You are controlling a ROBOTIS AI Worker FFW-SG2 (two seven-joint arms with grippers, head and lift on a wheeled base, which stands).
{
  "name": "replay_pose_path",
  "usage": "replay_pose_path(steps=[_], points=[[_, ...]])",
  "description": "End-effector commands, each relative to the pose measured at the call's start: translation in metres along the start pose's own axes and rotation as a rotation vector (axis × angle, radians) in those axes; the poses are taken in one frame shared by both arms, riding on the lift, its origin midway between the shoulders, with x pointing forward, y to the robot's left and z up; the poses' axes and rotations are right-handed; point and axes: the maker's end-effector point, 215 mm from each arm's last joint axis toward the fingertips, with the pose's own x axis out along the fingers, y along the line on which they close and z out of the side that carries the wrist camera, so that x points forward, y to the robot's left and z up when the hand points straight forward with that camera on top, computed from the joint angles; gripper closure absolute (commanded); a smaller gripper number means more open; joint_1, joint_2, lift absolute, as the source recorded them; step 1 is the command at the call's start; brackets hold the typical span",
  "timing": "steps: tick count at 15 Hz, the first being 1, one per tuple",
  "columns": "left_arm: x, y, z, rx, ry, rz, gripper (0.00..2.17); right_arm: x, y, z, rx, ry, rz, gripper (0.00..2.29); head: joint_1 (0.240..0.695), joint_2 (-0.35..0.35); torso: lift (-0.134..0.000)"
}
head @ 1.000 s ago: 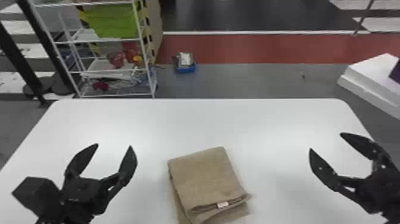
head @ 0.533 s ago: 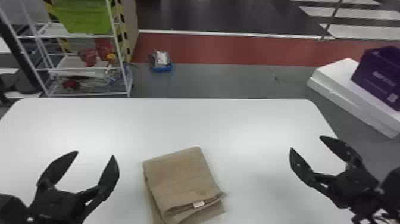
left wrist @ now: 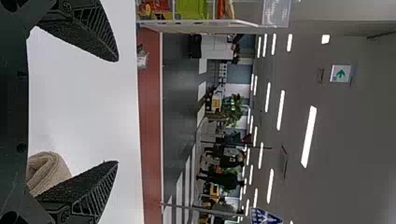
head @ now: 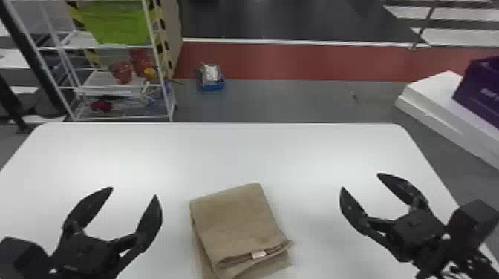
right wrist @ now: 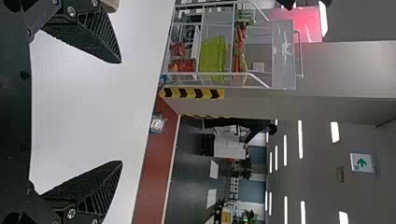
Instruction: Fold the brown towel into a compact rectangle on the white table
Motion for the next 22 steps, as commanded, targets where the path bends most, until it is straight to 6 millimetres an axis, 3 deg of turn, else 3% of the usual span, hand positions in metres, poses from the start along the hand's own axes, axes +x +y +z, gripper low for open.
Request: replay_pose_path(steps=[1,11,22], points=[[-0.001,0.002,-0.001,0.001,0.002,0.002,0.1,0.004,0.01,-0.001,-0.011,0.006,0.015,0.13,0.695,-0.017,-0.124],[0.007,0.008,-0.003,-0.001,0.003,0.012,0.1,0.012,0.024,-0.005,-0.02,0.015,0.029,0.13,0.695,0.023,-0.124],[0.012,0.007,-0.007,-0.005,0.015,0.015,0.1,0.013,0.024,-0.009,-0.017,0.017,0.029,0.13,0.695,0.025,-0.124]])
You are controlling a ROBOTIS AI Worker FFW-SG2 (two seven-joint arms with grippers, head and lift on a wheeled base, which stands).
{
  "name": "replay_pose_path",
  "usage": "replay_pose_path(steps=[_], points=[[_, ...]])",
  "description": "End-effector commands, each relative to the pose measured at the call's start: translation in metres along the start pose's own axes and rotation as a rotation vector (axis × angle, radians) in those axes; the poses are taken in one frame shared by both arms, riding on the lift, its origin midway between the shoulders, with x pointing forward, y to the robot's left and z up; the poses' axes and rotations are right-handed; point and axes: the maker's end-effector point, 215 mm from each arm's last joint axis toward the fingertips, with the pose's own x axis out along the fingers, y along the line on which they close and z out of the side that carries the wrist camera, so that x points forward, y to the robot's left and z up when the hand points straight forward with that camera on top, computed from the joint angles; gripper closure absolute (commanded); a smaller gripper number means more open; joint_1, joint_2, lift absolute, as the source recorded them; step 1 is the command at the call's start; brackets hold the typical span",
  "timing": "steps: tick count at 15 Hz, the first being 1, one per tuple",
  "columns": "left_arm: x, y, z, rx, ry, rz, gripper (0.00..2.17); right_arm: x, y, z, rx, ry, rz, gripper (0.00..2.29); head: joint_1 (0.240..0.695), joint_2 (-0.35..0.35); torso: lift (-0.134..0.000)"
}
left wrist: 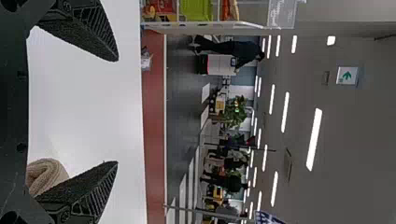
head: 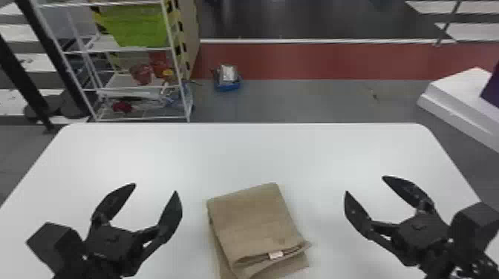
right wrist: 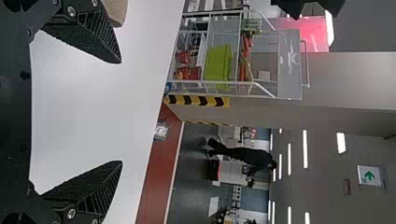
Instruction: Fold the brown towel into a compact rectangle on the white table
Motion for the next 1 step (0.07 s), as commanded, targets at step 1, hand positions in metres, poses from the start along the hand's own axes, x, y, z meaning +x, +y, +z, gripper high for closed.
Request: replay_pose_path(steps=[1], points=[[0.0,0.0,-0.0005,-0.001,0.001,0.001,0.1,0.0011,0.0029,0.0,0.002,-0.001,0.005,0.13,0.695,0.026,-0.124]])
